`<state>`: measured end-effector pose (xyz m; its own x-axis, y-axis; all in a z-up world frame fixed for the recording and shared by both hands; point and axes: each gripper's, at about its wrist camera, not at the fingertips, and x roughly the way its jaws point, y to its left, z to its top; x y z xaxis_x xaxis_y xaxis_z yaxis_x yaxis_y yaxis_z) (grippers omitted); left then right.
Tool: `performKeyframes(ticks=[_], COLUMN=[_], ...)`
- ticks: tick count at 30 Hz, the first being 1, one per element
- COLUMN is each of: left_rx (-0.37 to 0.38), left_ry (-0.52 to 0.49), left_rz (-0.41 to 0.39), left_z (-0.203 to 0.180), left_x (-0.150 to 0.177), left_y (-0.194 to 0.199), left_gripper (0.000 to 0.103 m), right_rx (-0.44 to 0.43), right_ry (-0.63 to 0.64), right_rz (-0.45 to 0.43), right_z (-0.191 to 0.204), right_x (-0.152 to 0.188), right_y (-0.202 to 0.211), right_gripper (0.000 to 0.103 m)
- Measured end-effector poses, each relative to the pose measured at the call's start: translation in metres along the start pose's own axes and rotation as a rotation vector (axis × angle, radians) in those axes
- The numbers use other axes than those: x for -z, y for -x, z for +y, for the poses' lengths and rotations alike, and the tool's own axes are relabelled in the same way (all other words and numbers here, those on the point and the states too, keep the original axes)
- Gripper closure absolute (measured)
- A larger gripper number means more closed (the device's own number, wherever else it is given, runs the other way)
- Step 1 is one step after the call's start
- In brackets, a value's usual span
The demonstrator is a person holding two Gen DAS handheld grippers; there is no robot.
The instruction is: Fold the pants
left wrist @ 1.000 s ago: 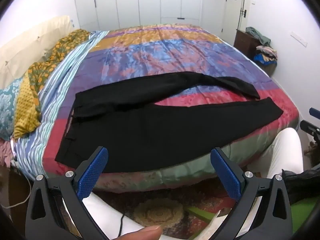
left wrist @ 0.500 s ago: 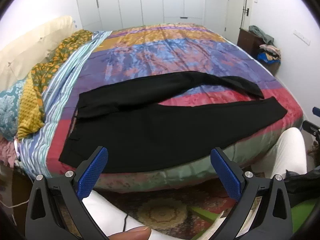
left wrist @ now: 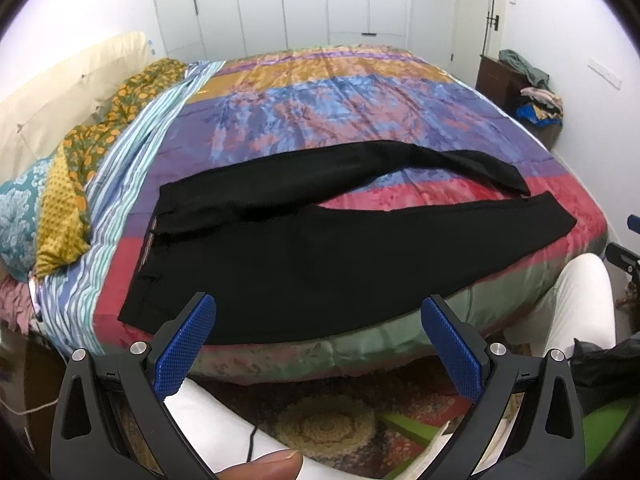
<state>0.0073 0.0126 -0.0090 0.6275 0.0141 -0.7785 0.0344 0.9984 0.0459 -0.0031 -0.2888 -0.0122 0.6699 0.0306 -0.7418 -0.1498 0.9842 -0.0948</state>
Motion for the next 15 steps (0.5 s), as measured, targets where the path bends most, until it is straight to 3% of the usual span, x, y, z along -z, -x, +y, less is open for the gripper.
performKeyframes(ticks=[15], left_rx=[-0.012], left_ry=[0.043], left_rz=[0.072], left_z=[0.0073], left_x=[0.0028], left_y=[-0.0071], left_gripper=[0.001], right_rx=[-0.004], right_ry=[-0.011], right_rz=[-0.018], right_z=[-0.0015], right_x=[0.0023], right_y=[0.002], right_gripper=[0.0])
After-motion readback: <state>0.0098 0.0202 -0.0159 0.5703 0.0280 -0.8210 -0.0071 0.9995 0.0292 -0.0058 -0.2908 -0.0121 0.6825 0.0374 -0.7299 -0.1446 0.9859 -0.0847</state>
